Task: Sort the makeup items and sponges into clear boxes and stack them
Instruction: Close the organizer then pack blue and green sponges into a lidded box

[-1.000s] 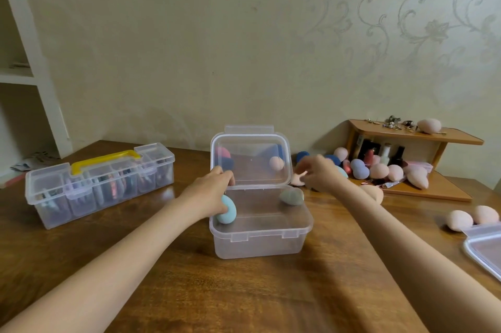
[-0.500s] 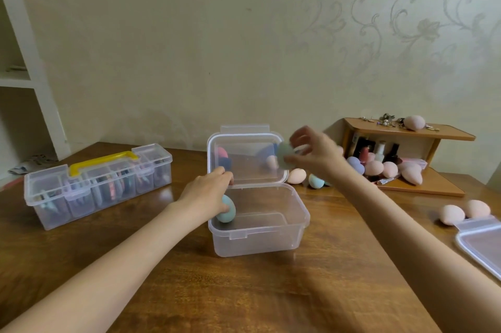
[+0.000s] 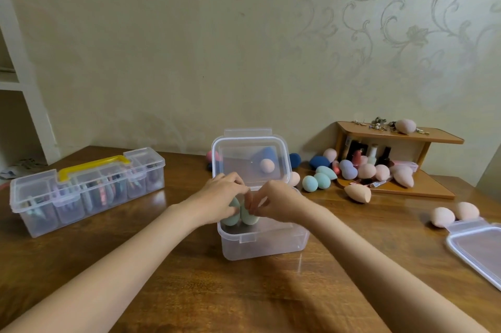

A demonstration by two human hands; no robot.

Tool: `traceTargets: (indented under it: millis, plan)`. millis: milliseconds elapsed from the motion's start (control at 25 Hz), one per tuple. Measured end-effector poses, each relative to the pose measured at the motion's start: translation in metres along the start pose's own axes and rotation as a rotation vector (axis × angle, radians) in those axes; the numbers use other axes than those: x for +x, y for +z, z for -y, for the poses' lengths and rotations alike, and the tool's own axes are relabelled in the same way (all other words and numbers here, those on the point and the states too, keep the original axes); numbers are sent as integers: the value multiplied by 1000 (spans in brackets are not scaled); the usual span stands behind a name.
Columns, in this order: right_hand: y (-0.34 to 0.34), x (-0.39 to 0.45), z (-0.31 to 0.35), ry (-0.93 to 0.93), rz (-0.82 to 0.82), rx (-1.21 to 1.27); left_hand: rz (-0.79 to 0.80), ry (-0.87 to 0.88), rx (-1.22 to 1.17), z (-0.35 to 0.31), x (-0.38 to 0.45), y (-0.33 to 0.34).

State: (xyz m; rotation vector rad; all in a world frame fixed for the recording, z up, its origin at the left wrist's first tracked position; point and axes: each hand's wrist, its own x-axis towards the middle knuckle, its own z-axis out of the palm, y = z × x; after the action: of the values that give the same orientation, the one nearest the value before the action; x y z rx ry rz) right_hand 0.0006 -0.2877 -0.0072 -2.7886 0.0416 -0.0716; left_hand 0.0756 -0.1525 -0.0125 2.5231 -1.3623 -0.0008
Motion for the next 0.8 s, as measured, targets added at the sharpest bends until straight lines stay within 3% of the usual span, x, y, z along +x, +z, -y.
traceTargets:
  millis: [80, 160, 240, 280, 360, 440, 480, 600, 680, 720, 800]
  plan:
    - [-22, -5, -15, 42, 37, 145, 26, 12, -17, 4, 5, 0]
    - [-45, 0, -44, 180, -179, 276, 33, 44, -29, 4, 9, -1]
    - [-56, 12, -81, 357, -403, 132, 28, 73, -30, 2, 12, -1]
    - [-55, 19, -97, 432, -387, 21, 24, 89, -25, 1, 14, 0]
    - [-40, 26, -119, 501, -206, -118, 13, 120, -5, -2, 16, 1]
    - [-19, 31, -130, 510, -114, -103, 6, 146, 18, -2, 18, 2]
    - [-12, 30, -130, 506, -173, -55, 6, 156, 29, -1, 19, 2]
    - [-17, 21, -123, 495, -530, 131, -2, 173, 56, 0, 22, 2]
    - [-38, 11, -110, 424, -684, 267, -23, 180, 75, 2, 24, 4]
    - [-49, 4, -100, 362, -690, 359, -34, 182, 77, 2, 25, 5]
    - [-59, -11, -73, 237, -521, 451, -42, 189, 84, 1, 26, 6]
